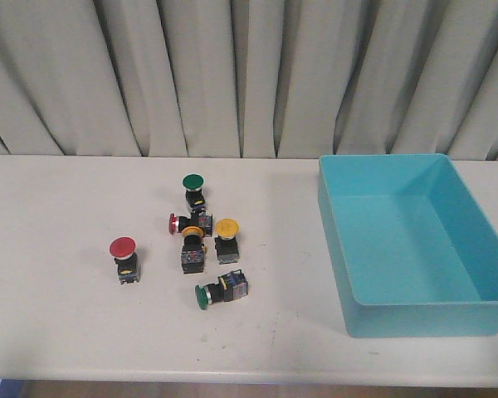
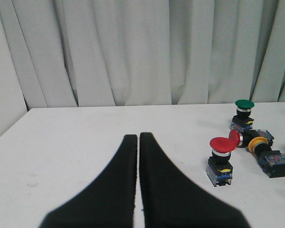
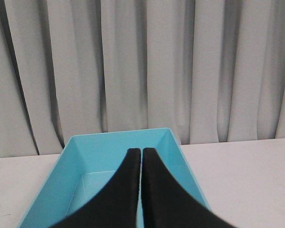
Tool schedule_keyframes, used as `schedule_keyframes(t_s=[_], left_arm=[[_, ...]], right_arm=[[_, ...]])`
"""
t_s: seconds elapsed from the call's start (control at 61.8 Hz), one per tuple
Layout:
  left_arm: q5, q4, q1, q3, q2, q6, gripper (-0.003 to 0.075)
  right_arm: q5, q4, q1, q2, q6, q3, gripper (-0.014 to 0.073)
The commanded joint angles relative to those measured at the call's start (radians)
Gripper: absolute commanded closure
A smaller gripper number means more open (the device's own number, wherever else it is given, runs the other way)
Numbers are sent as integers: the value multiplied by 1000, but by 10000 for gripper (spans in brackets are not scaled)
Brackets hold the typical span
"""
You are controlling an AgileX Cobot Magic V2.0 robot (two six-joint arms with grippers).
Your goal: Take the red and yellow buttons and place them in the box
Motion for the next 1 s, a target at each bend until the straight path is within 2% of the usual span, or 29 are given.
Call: schedule_keyframes(t_s=[0.0,0.599,0.777,0.923,0.988], left_arm=[[-79,-7,0,22,-24,-6,726],[-84,-7,0,22,-24,-6,727],[-145,-17,0,22,-24,-6,727],[-226,-97,0,16,-24,-83,727],[-270,-177,0,13,-24,-174,727]], right_arm=[[-74,-3,-7,-11,-5,2,599],[-74,-3,-7,-11,-5,2,599],[-74,-3,-7,-11,-5,2,599],[-98,8,-7,-11,8,2,599],[-123,62,-7,-11,46,2,599]])
